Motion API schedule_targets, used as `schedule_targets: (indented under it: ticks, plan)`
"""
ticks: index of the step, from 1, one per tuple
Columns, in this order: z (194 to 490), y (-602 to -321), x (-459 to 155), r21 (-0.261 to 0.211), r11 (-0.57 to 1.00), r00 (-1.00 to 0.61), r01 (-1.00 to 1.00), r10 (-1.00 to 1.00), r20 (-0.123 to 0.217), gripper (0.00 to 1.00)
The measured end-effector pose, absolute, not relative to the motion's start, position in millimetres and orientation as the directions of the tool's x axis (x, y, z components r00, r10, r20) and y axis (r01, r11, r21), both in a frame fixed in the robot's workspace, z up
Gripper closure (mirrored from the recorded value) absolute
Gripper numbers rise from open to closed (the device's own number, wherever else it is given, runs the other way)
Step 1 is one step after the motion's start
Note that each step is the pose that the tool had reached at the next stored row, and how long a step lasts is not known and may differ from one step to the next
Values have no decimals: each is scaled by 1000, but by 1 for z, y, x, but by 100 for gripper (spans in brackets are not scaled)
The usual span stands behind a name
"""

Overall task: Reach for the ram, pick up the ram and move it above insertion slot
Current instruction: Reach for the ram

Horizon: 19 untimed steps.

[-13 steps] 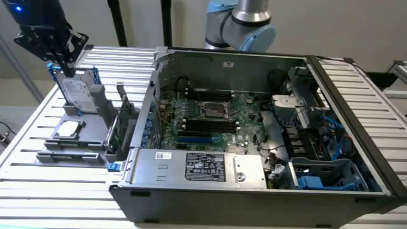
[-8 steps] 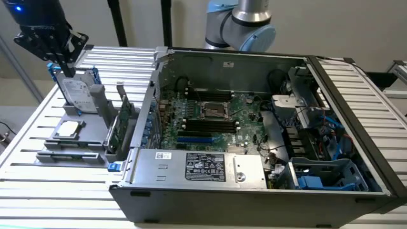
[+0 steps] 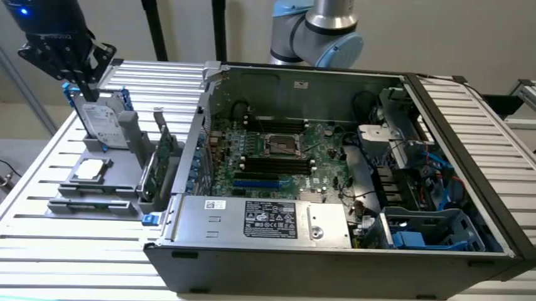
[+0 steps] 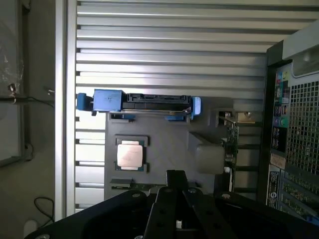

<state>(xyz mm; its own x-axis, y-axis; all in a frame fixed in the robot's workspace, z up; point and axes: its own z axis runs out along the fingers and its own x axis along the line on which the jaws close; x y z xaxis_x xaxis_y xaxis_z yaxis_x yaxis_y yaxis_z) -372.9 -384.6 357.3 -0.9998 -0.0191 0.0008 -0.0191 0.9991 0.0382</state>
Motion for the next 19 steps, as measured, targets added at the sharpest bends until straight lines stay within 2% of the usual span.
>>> schedule_targets:
  ticks: [19]
  plan:
    - [344,-465,-374,38,999,-1000,-19,-19,7,89]
